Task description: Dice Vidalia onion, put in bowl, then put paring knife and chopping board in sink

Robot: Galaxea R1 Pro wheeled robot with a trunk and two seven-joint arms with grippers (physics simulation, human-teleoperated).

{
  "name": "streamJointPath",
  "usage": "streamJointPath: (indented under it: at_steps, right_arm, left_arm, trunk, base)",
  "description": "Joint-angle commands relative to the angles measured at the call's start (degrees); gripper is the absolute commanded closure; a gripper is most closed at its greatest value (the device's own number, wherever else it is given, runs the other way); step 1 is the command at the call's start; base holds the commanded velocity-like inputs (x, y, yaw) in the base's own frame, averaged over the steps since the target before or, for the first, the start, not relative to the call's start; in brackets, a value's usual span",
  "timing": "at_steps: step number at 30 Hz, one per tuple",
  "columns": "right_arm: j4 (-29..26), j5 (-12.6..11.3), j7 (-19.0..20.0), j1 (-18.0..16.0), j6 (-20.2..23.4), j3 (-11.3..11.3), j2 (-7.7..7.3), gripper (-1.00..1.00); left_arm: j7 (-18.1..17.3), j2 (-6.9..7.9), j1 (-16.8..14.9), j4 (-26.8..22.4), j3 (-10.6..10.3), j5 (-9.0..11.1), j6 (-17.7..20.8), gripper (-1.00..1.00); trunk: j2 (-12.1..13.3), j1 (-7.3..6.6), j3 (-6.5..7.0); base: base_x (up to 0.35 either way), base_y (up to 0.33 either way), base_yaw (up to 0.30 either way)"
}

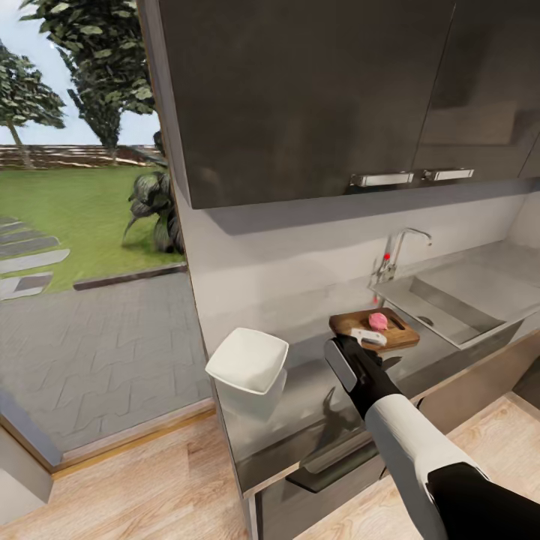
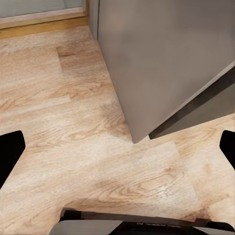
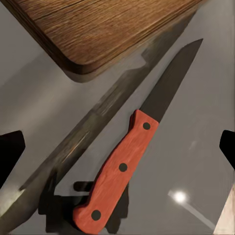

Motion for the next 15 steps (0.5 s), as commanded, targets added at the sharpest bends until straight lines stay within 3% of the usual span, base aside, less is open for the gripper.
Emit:
streamJointPath:
  at_steps: [1, 15]
  right_arm:
    - [0.1, -0.4, -0.4, -0.1, 0.3, 0.2, -0.1, -1.0]
    - [0.6, -0.4, -0.4, -0.1, 0.3, 0.2, -0.19, -1.0]
  left_arm:
    - [0.4, 0.03, 0.0, 0.0, -0.2, 0.4, -0.2, -1.0]
    - [0.4, 0.02, 0.0, 0.2, -0.4, 0.4, -0.2, -1.0]
  trunk:
    - [-0.1, 0.04, -0.13]
    - [-0.1, 0.04, -1.17]
  base:
    - [0.0, 0.0, 0.0]
    - [0.0, 0.0, 0.0]
